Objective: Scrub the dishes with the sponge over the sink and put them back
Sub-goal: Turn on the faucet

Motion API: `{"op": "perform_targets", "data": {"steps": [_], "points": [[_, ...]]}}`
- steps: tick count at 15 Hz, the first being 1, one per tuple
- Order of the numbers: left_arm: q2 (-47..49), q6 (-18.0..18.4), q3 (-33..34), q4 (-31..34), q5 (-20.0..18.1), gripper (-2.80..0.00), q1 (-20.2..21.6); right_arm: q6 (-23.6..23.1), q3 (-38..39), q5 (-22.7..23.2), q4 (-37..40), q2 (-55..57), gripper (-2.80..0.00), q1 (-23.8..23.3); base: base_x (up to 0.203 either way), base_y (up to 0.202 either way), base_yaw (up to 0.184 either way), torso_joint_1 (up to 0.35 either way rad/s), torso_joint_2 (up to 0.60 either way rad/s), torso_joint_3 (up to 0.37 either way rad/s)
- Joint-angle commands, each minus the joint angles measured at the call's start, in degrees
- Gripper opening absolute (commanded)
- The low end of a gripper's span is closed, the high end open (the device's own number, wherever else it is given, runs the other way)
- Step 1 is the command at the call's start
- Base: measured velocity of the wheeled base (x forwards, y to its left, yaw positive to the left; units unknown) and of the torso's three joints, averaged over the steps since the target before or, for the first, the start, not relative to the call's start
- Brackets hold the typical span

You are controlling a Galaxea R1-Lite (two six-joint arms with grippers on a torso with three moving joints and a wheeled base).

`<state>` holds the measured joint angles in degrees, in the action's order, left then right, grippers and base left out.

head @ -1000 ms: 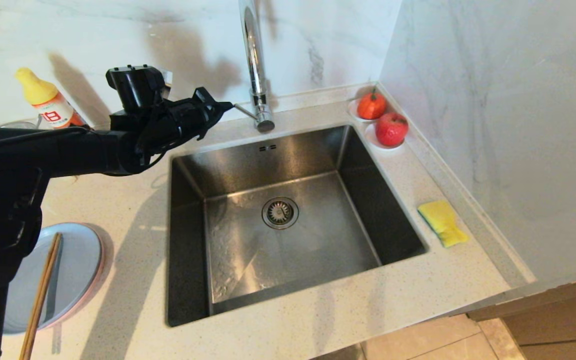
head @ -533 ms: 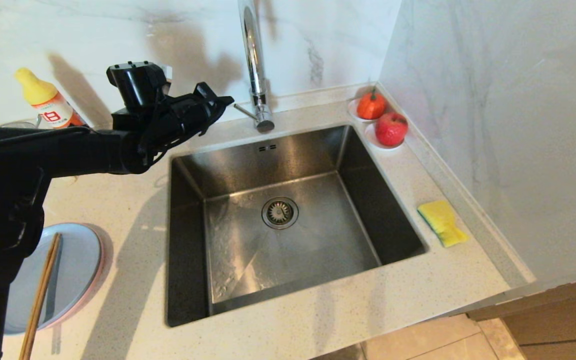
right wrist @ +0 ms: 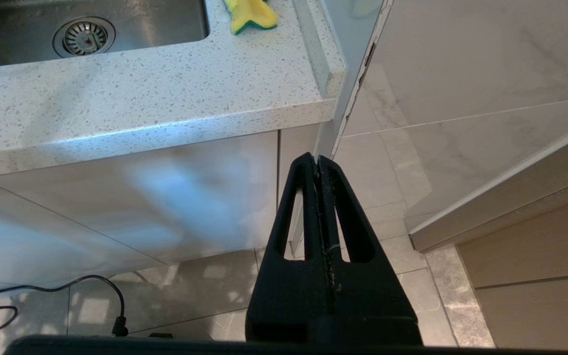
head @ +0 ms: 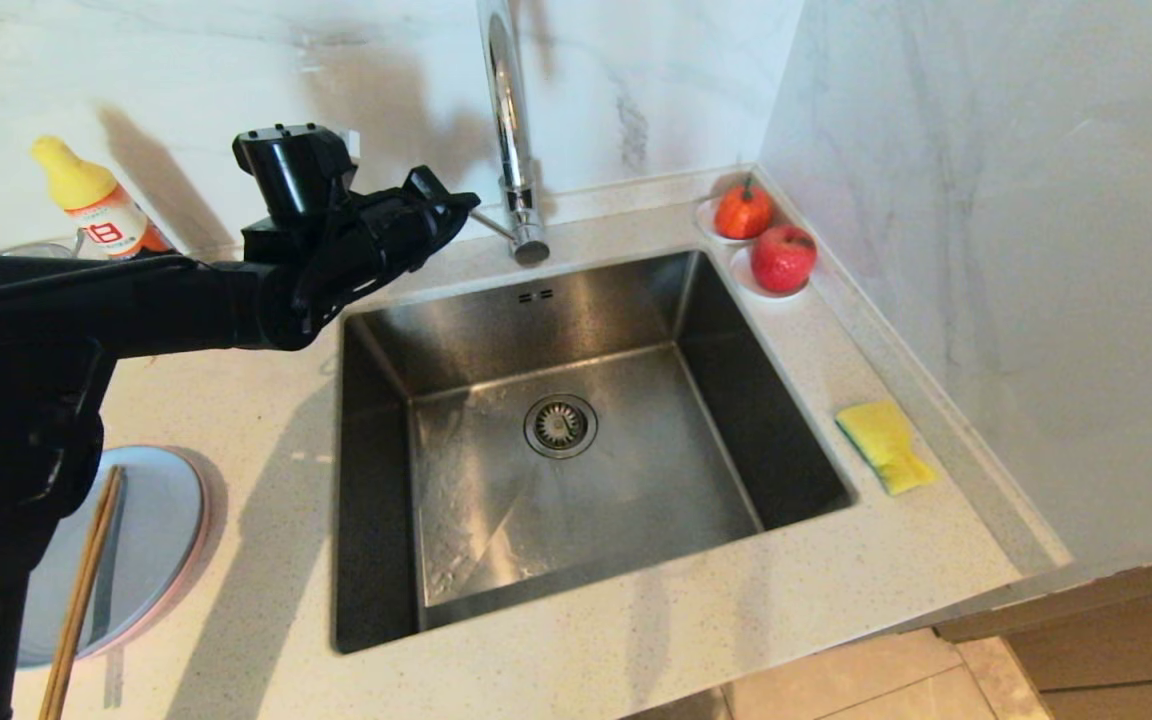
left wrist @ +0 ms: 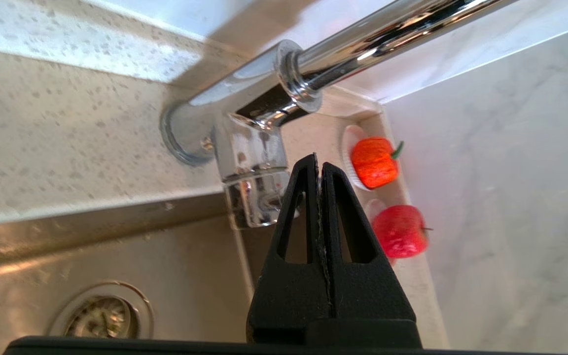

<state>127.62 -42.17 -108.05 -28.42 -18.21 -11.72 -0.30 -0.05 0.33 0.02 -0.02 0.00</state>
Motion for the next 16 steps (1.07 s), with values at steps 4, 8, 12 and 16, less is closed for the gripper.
{"op": "perform_targets", "data": {"steps": [4,8,12,16], "points": [[1.4,0.3,0.0,-0.1,-0.1,-2.80,-0.1,0.0,0.0,0.0,0.0,0.0,-2.80,0.0,0.000,0.000,0.000,0.000,0.00,0.000],[0.9,0.1,0.0,-0.1,-0.3,-2.80,-0.1,0.0,0.0,0.0,0.0,0.0,-2.80,0.0,0.000,0.000,0.000,0.000,0.00,0.000],[-0.5,-0.1,2.4,0.0,0.7,-2.80,-0.8,0.0,0.0,0.0,0.0,0.0,-2.80,0.0,0.000,0.000,0.000,0.000,0.00,0.000],[-1.5,0.1,5.8,-0.1,2.7,-2.80,-2.0,0.0,0.0,0.0,0.0,0.0,-2.80,0.0,0.000,0.000,0.000,0.000,0.00,0.000]]}}
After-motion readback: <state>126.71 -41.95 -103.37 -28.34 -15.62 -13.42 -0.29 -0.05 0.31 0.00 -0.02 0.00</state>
